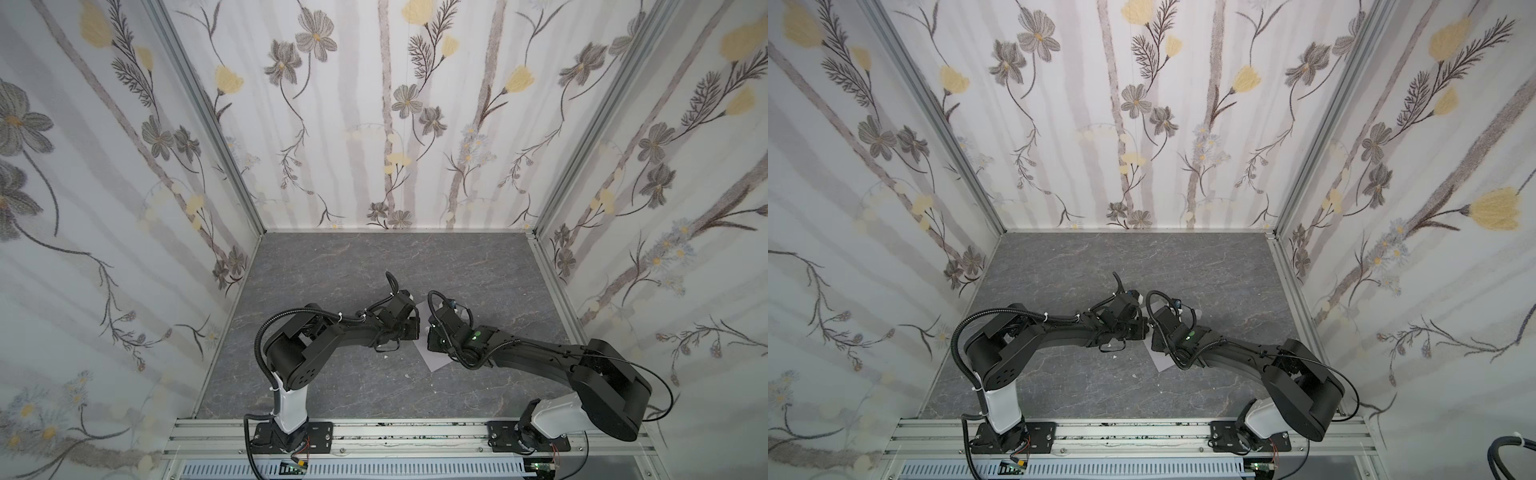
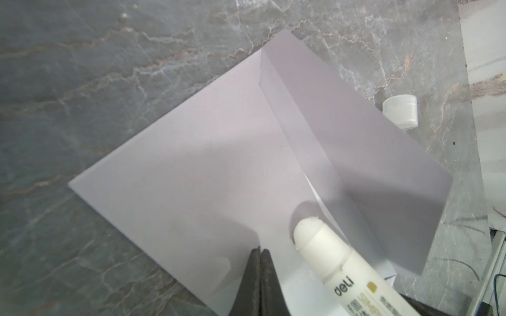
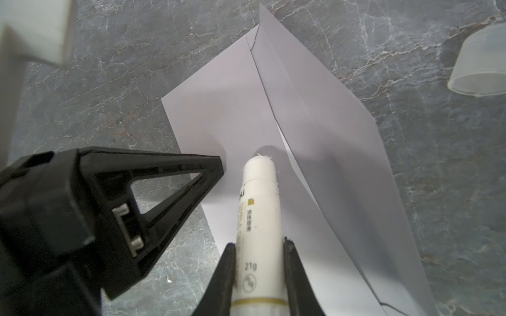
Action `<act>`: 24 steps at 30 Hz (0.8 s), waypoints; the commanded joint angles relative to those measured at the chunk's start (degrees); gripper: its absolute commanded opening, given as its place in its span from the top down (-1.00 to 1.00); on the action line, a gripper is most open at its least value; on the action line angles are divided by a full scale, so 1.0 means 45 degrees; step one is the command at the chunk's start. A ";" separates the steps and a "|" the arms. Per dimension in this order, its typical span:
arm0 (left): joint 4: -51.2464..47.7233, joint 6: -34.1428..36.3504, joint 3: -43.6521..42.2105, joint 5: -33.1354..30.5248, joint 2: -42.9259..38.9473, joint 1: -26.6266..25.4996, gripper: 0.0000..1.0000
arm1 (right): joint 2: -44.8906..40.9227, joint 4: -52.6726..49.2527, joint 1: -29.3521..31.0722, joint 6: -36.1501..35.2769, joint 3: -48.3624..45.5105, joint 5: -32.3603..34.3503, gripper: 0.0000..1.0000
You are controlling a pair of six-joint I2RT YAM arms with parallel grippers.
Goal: Place the letter into the envelope and seal it
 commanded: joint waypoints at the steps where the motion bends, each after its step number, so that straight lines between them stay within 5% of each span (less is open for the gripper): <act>1: -0.1554 -0.0103 -0.0135 -0.0144 0.0026 -0.0019 1.00 | -0.0428 -0.0928 0.0272 0.0294 -0.0108 0.0000 1.00; 11: -0.1554 -0.0163 -0.0123 -0.0074 0.0080 -0.0046 1.00 | -0.1737 -0.1702 0.0645 0.0822 -0.0122 0.0257 1.00; 24: -0.1554 -0.0184 -0.0066 0.0061 0.0091 -0.0063 1.00 | -0.0472 -0.0493 0.0412 0.0981 -0.0647 0.0290 1.00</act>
